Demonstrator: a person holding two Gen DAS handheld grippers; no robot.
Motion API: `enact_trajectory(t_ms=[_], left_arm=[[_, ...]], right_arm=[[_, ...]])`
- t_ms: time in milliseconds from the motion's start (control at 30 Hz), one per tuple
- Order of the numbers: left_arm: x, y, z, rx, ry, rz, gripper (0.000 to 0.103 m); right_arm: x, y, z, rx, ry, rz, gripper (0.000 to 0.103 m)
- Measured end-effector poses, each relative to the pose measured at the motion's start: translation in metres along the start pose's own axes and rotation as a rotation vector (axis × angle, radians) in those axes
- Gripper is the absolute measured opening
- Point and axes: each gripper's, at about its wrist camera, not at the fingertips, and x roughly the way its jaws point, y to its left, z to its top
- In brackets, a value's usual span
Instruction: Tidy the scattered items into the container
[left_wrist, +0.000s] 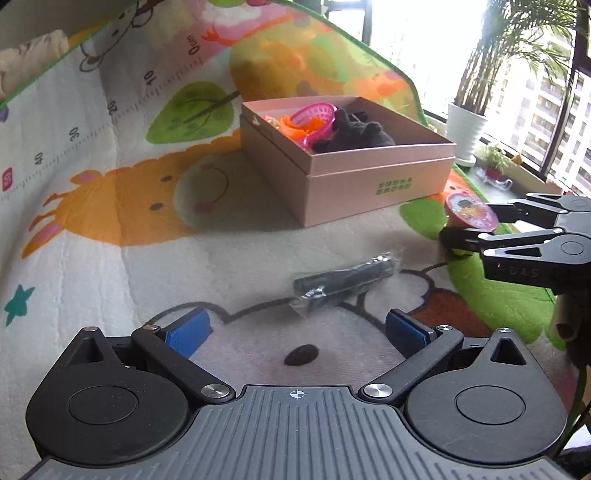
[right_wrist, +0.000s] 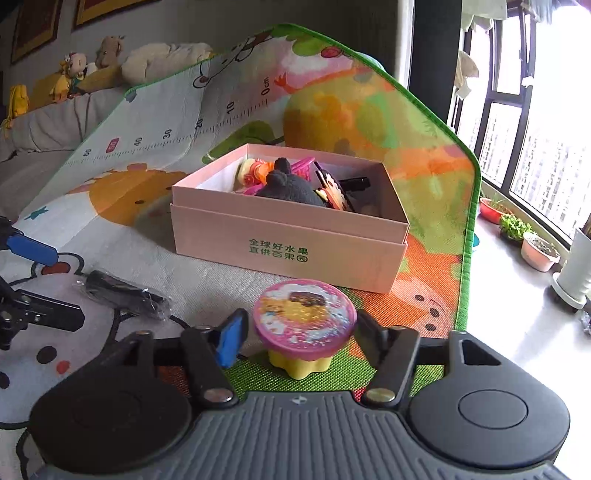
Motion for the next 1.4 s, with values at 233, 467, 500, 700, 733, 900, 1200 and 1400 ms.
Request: enact_trajectory(t_ms=[233,467,500,700,733,900,1200,1400], left_arm=[[0.012,-0.029,0.004,-0.008,0.019,-0.012,0.103],[0.023,-0.012,0.002,0.095,0.012,0.153,0.103],[0.024,-0.005,0.004,0.087,0.009,0.174,0.103],[0.028,0.029,0.013,0.083,-0.022,0.315,0.103],[0.028,0.034,0.014,0.078,-0.025,0.323,0.103],[0.007,0.037,0.015,0.005,-0.090,0.165,0.103],[0.013,-0.035,0.014,-0.008,-0.061,-0.019,0.103],[0.027,-0.034,0.007,0.072,-0.003,0.035,0.103]], right_arm=[[-0.019,-0.002,-0.012,0.028,-0.021,0.022,0.055],[-0.023,0.000,-0.012,0.020,-0.023,0.029,0.055],[-0.023,0.001,-0.013,0.021,-0.022,0.033,0.055],[-0.022,0.005,-0.018,0.016,-0.018,0.035,0.055],[-0.022,0.005,-0.019,0.018,-0.015,0.036,0.055],[-0.017,0.004,-0.024,0.034,0.007,0.036,0.055],[-0.020,0.002,-0.025,0.051,-0.011,0.032,0.055],[-0.018,0.004,-0.025,0.049,0.002,0.015,0.057]])
